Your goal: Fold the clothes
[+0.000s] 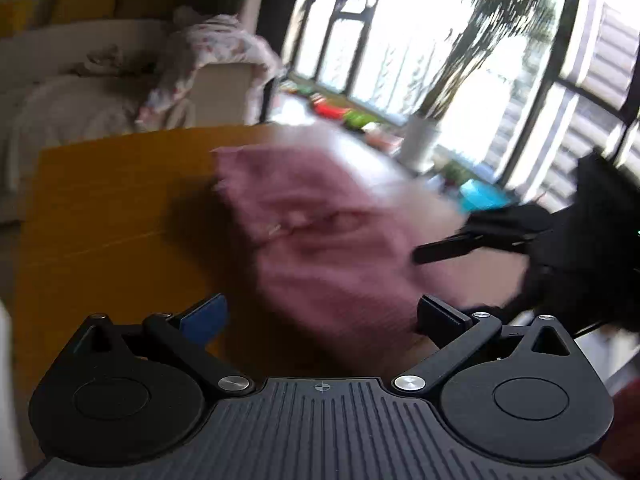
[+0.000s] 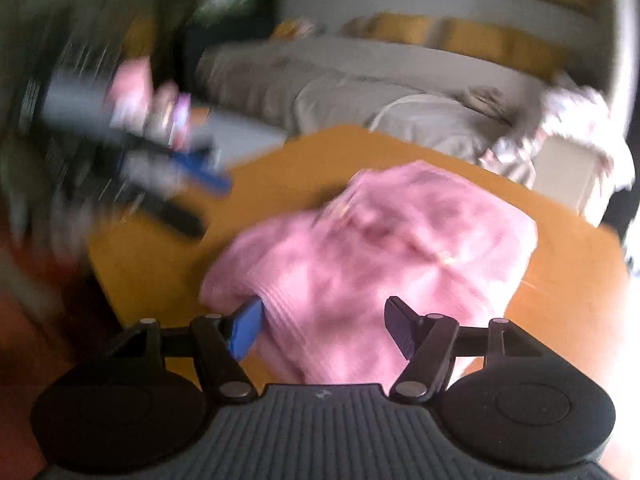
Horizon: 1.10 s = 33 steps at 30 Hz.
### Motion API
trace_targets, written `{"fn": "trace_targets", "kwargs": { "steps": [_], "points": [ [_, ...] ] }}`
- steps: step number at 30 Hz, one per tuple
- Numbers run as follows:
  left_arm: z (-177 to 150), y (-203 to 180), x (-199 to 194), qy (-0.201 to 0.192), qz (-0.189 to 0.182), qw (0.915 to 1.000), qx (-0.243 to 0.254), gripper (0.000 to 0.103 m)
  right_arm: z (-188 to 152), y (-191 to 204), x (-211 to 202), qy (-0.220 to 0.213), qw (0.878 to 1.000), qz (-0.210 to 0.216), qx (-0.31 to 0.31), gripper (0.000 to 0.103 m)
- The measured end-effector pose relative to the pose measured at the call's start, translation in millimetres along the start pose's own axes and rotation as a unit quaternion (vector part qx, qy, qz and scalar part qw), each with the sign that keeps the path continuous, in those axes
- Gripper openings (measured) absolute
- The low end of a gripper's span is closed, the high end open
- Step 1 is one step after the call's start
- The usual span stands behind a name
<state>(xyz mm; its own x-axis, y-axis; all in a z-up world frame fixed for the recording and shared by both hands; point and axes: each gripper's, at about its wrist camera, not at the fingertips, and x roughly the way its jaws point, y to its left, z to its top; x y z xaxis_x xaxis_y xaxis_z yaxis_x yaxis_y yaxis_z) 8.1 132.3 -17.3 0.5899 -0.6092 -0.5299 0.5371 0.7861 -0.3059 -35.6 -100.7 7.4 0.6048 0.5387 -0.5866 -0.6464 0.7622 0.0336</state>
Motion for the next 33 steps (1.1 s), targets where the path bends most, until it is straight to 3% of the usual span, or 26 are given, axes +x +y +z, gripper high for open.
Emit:
{"fn": "trace_targets", "kwargs": {
  "steps": [3,5,7,10,12,15,18,21,25,33],
  "points": [
    [18.8,6.7,10.4,-0.032,-0.075,0.9956,-0.047,0.103,15.3,-38.9,-12.8,-0.043,0.993,0.008,0.107,0.067],
    [28.2,15.2,31.9,-0.043,-0.100,0.9907,-0.081,0.103,16.6,-60.6,-8.6,-0.065,0.986,0.000,0.153,0.067],
    [36.9,24.1,53.7,-0.051,-0.123,0.9843,-0.116,0.103,10.0,-80.1,4.8,-0.055,0.978,0.000,0.201,0.067],
    [35.1,42.2,87.8,-0.003,-0.105,0.9794,-0.173,0.103,-6.5,-101.2,27.9,-0.016,0.968,-0.001,0.252,0.066],
    [27.4,47.5,100.9,0.040,-0.080,0.9822,-0.165,0.103,-16.4,-100.2,32.6,0.003,0.972,-0.010,0.233,0.065],
    [26.8,47.3,94.7,0.048,-0.076,0.9860,-0.141,0.103,-13.3,-100.2,23.6,-0.002,0.975,-0.017,0.220,0.064],
    [33.6,50.4,83.4,0.013,-0.081,0.9857,-0.147,0.103,-2.5,-100.8,20.4,-0.027,0.977,-0.021,0.212,0.064],
    [35.6,56.7,94.6,0.016,-0.047,0.9865,-0.156,0.103,-2.0,-101.1,30.0,-0.018,0.978,-0.032,0.205,0.064],
    [37.1,51.9,103.1,0.048,0.024,0.9917,-0.117,0.103,-5.5,-111.6,30.9,-0.008,0.972,-0.032,0.235,0.065],
    [48.0,58.3,112.9,0.061,0.043,0.9892,-0.126,0.103,-11.4,-138.8,38.0,0.010,0.951,-0.035,0.308,0.066]
  ]
}}
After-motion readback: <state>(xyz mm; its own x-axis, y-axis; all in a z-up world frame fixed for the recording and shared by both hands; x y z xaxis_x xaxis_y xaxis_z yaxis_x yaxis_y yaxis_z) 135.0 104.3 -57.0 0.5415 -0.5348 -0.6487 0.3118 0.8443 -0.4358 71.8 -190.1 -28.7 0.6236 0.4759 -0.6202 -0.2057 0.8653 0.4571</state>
